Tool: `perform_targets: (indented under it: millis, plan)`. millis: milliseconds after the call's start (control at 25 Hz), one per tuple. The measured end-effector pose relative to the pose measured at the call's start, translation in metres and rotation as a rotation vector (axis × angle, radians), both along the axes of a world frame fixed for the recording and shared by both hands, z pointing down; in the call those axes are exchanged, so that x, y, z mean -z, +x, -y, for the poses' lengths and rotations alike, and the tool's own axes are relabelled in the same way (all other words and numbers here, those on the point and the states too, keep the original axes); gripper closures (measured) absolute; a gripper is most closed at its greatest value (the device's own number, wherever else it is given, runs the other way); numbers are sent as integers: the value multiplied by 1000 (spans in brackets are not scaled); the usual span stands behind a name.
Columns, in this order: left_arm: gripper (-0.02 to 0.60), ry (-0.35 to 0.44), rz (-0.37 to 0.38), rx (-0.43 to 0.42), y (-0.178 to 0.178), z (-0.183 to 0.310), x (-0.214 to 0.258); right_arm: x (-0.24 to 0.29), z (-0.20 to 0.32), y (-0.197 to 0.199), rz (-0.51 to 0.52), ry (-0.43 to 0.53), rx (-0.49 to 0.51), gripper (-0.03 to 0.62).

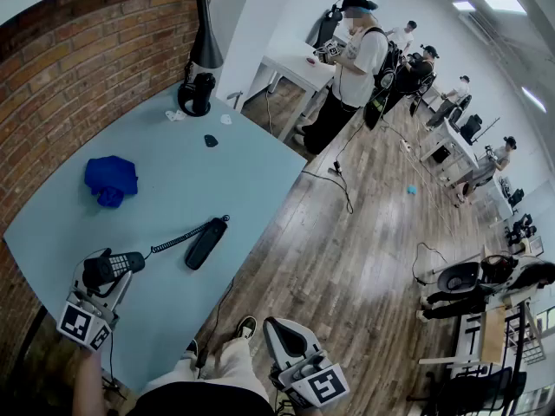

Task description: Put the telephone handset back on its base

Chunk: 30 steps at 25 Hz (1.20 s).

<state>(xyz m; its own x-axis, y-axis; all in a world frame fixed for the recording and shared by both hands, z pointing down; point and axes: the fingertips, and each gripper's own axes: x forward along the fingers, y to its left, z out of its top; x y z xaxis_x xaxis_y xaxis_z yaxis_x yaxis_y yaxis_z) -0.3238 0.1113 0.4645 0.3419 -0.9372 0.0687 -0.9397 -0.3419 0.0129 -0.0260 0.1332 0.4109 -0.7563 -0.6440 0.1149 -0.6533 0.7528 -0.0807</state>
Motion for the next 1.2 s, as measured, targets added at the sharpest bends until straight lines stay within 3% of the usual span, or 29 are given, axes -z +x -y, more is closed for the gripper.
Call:
perform_targets:
  millis: [320,840,1200]
  plan:
    - [327,-9,-2,-33,14,3,-1,-1,9,-1,-21,9,-17,572]
    - [328,-35,8,-55,33,10,0,-5,14,-9,-52,14,49,572]
    - [328,-69,21,-39,46,21,-8,-10,45,-15,-38,23,125,572]
